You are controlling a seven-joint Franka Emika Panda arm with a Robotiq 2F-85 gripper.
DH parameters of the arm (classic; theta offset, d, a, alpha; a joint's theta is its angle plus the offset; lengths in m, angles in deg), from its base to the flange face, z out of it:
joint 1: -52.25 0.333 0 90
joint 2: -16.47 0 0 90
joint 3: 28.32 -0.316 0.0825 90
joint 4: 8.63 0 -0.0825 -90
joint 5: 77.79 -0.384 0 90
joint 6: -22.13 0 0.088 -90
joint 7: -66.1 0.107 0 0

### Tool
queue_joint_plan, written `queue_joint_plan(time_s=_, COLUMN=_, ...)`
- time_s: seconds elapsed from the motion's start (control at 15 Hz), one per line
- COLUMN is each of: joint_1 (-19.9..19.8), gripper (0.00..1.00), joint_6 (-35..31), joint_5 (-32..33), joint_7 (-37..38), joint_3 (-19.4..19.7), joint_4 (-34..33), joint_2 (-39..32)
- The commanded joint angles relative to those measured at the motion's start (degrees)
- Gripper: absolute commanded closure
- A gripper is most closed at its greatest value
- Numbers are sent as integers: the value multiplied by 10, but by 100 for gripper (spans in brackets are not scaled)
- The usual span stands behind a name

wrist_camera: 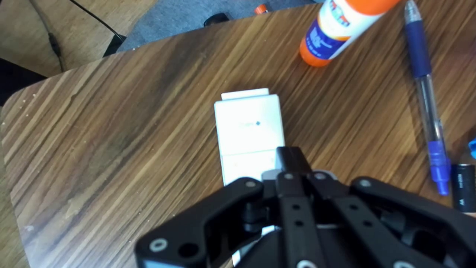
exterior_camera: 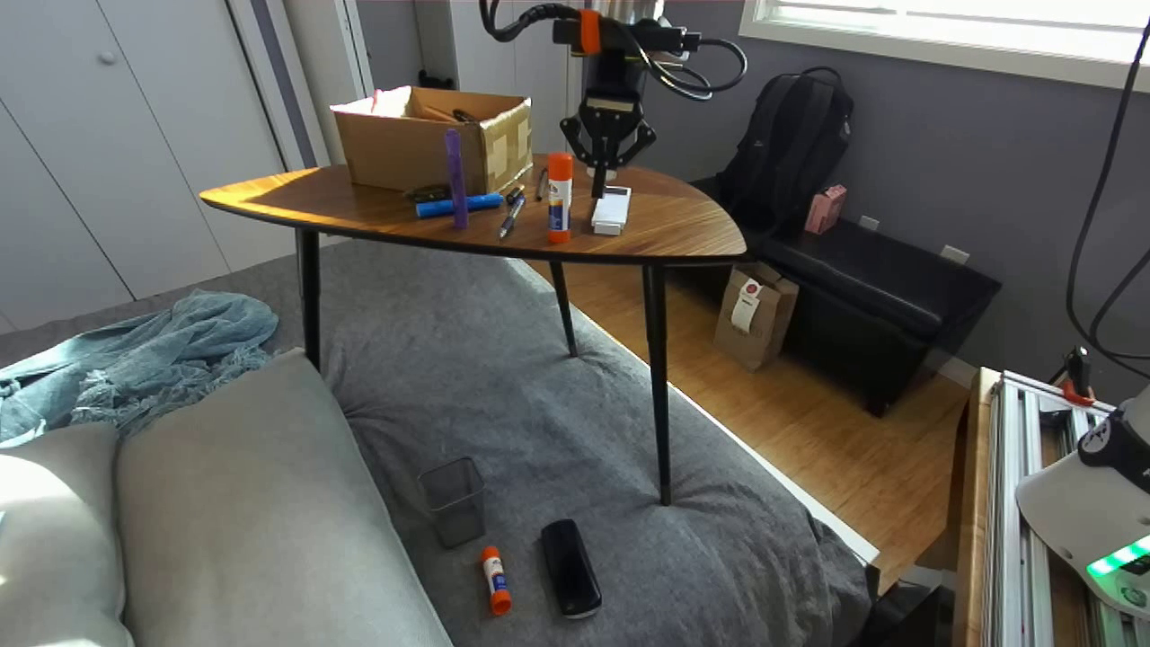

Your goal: Press three buttons on the white remote

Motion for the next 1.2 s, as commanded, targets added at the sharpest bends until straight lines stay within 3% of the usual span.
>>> queue_joint_plan(time_s=0.0, joint_1=-3, gripper=100, joint_6=6, joint_5=-14, joint_7=5, joint_3=-5, joint_4=-6, joint_2=-5)
queue_joint_plan(time_s=1.13, joint_1=3, gripper=100, joint_6=12, joint_5=-11, joint_7=8, joint_3=-10, joint_4=4, joint_2=-18)
